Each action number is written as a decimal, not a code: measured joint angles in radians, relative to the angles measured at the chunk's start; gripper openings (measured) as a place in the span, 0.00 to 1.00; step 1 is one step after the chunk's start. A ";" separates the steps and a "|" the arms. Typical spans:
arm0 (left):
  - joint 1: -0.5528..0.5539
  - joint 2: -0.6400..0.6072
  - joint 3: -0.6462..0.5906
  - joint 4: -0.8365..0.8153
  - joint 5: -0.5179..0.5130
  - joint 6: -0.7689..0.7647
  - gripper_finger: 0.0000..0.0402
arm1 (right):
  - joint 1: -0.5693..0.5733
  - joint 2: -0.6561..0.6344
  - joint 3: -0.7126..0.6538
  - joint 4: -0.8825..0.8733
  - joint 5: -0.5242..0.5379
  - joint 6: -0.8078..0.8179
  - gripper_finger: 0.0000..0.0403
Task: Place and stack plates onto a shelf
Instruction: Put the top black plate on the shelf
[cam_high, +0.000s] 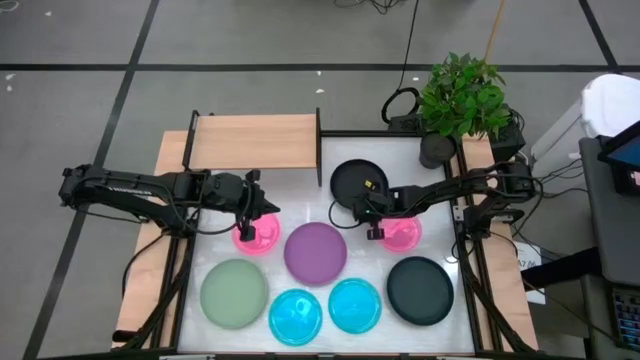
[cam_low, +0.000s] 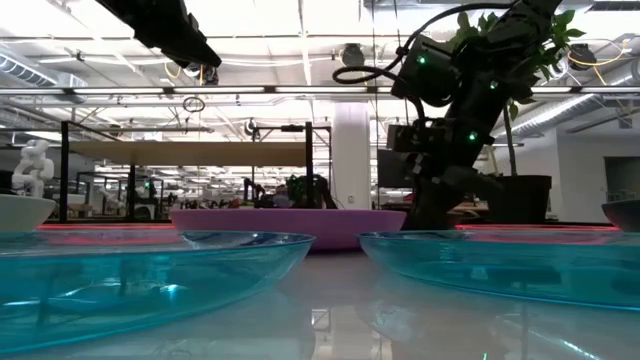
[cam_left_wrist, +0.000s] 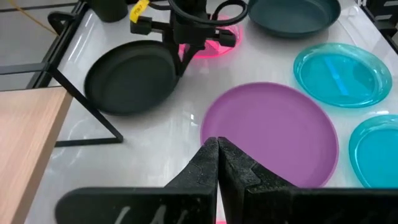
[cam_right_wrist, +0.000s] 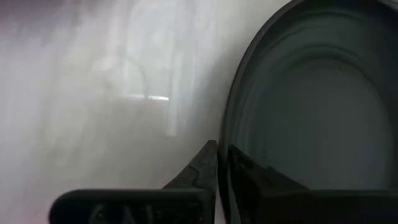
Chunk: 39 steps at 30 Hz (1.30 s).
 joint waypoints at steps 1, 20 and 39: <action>0.000 0.000 0.000 0.000 0.000 0.000 0.01 | 0.001 -0.004 0.000 -0.006 0.007 -0.005 0.03; 0.000 0.000 0.000 0.003 0.000 0.000 0.01 | 0.092 -0.238 -0.002 -0.064 0.021 -0.001 0.02; 0.000 0.023 0.000 0.088 -0.005 0.052 0.01 | 0.246 -0.291 0.124 -0.248 0.027 -0.052 0.00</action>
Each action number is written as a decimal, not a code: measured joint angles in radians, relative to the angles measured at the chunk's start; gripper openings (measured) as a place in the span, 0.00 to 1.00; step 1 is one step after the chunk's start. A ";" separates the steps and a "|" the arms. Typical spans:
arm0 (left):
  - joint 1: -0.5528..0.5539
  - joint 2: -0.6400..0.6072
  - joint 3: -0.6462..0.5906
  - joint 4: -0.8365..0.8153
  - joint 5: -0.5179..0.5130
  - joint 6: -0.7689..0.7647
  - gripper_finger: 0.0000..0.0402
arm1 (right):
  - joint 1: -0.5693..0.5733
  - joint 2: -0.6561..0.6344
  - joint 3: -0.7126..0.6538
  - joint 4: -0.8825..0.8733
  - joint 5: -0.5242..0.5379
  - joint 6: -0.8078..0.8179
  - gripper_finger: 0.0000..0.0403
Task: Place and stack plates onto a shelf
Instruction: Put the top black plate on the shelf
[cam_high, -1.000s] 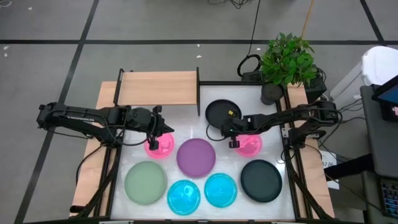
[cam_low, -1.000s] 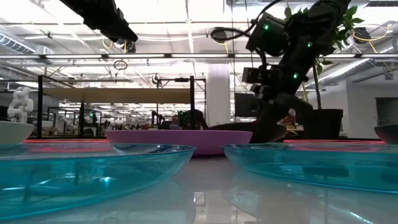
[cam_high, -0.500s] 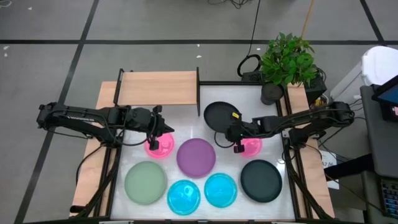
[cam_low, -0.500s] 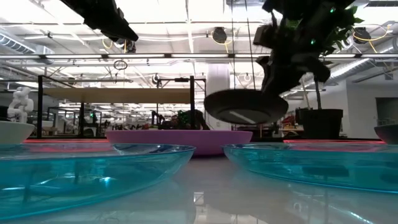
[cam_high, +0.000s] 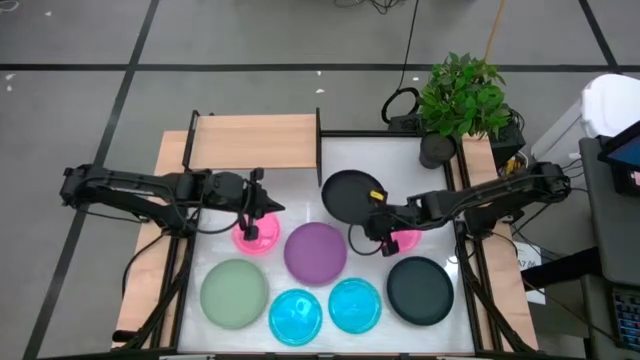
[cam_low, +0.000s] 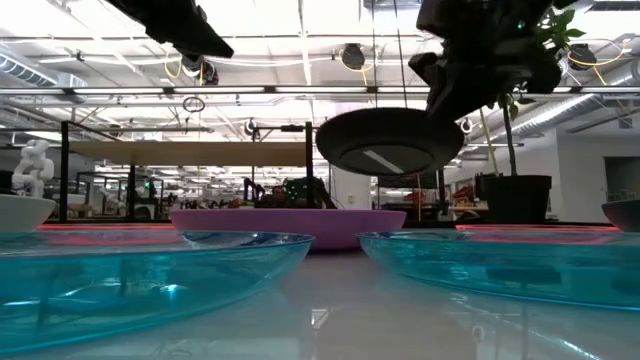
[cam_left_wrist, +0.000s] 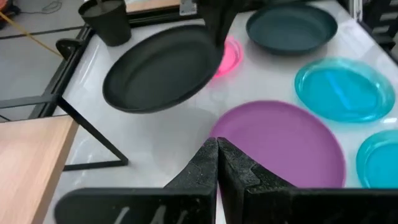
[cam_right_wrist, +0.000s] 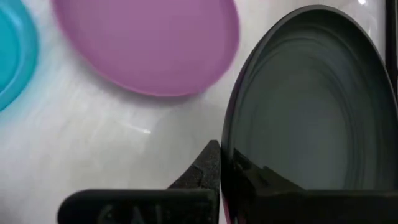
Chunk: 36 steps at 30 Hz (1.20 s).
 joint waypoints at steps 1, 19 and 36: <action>0.000 0.010 0.000 0.005 0.000 0.011 0.01 | 0.008 0.000 0.000 0.000 -0.001 -0.011 0.00; -0.078 0.277 0.000 0.247 -0.010 0.355 0.34 | 0.065 0.000 0.001 0.032 -0.085 -0.139 0.00; -0.151 0.371 0.000 0.376 -0.056 0.519 0.57 | 0.064 0.000 0.001 0.103 -0.170 -0.229 0.01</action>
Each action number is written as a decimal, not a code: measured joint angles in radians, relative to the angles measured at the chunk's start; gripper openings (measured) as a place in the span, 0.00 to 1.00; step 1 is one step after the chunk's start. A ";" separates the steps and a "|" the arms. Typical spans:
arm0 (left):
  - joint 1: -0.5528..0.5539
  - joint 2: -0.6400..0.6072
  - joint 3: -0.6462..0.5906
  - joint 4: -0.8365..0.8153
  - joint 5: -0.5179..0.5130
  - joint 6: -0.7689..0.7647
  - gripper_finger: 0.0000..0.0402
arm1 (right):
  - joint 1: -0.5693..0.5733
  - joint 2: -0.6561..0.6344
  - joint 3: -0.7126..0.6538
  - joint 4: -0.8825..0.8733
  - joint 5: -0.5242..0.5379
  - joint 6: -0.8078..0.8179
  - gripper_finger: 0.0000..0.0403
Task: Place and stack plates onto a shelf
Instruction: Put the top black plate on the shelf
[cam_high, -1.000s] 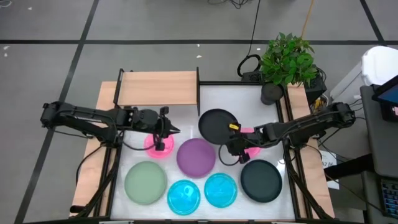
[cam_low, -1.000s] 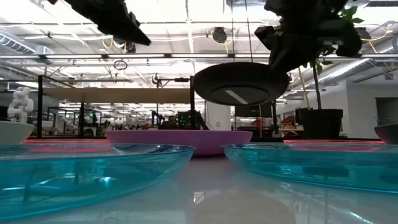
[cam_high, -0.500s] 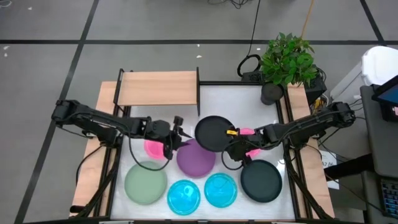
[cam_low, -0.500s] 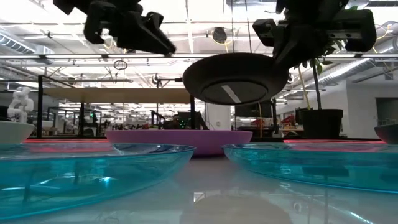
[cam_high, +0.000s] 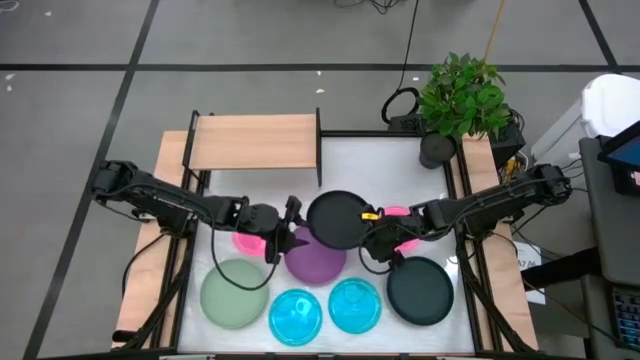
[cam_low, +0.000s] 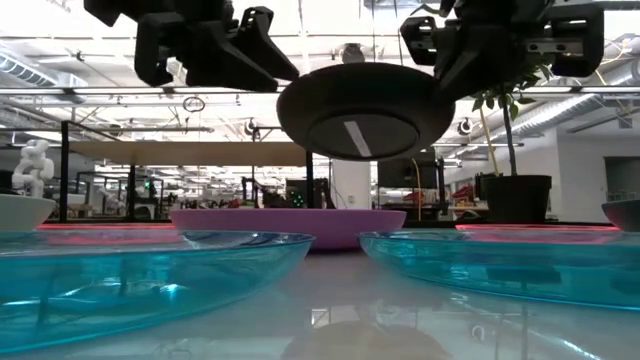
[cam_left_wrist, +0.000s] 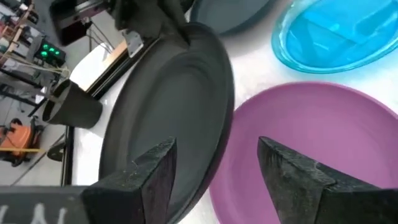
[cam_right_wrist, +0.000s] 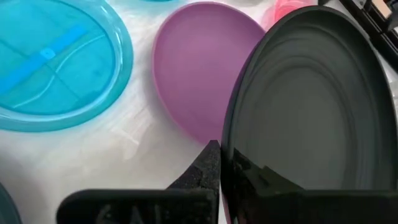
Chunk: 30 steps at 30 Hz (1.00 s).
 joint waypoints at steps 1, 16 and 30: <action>0.000 0.005 0.000 0.001 0.000 0.010 0.57 | 0.000 0.000 0.000 0.000 -0.001 -0.001 0.01; 0.001 0.074 0.001 0.011 0.018 0.155 0.30 | 0.000 0.002 0.000 0.027 -0.099 -0.046 0.01; 0.001 0.074 0.000 0.024 0.110 0.250 0.15 | 0.000 0.010 0.000 0.026 -0.101 -0.092 0.01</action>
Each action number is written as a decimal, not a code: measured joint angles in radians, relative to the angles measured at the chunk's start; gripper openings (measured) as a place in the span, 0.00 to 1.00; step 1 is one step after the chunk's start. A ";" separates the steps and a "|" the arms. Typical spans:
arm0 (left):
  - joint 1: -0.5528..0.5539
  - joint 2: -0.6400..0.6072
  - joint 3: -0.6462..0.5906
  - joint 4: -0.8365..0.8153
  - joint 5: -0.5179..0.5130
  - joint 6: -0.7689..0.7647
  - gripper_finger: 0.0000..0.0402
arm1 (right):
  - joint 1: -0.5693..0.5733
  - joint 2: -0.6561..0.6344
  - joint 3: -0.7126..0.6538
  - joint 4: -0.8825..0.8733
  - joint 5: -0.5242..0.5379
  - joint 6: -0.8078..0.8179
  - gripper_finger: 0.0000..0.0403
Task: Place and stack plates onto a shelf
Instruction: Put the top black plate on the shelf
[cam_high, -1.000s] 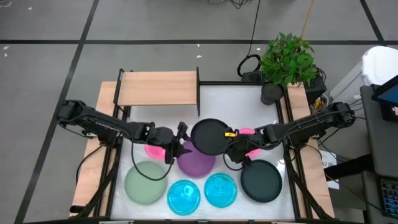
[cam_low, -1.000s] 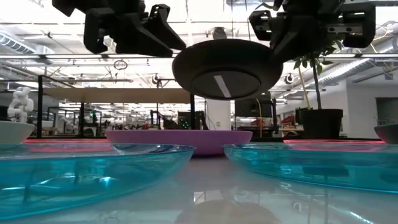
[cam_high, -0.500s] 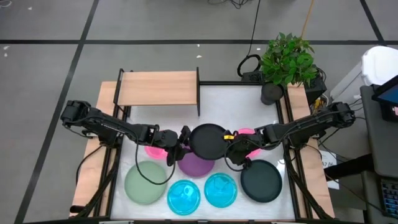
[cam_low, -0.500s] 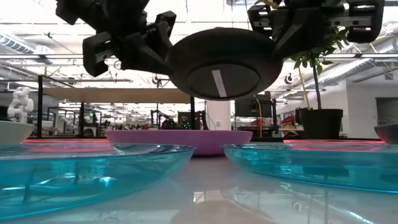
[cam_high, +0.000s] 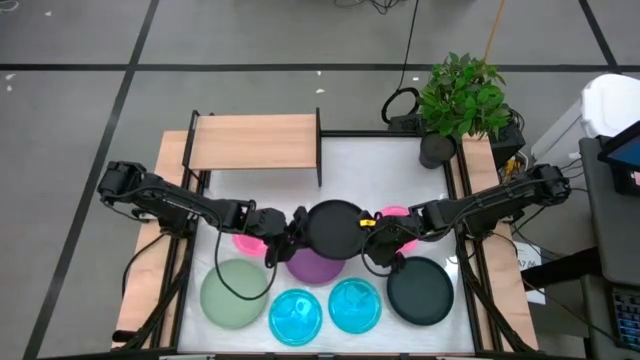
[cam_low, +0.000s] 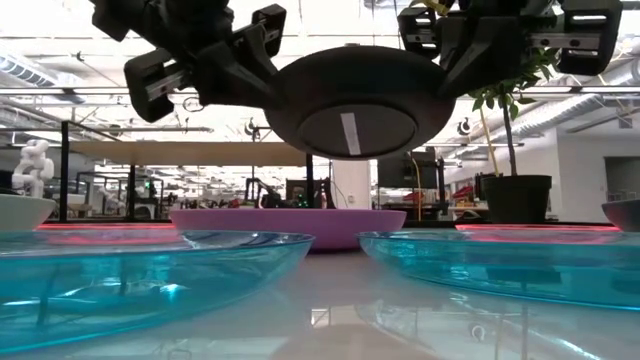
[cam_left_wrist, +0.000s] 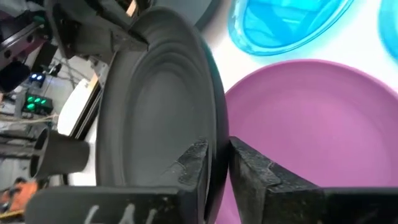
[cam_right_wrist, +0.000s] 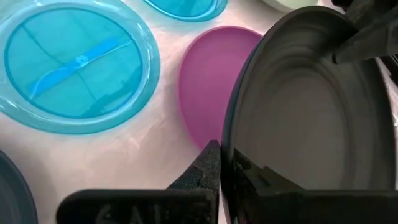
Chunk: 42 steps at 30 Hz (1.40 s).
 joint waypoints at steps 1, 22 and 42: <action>0.000 0.000 0.000 0.000 0.008 -0.001 0.13 | 0.000 0.000 0.000 0.000 0.000 -0.010 0.01; 0.000 -0.001 -0.001 -0.001 0.004 -0.040 0.06 | 0.000 0.000 0.000 0.177 0.079 0.160 0.39; -0.019 -0.045 0.111 -0.184 -0.076 -0.042 0.06 | 0.038 -0.260 -0.001 0.253 0.164 0.324 0.54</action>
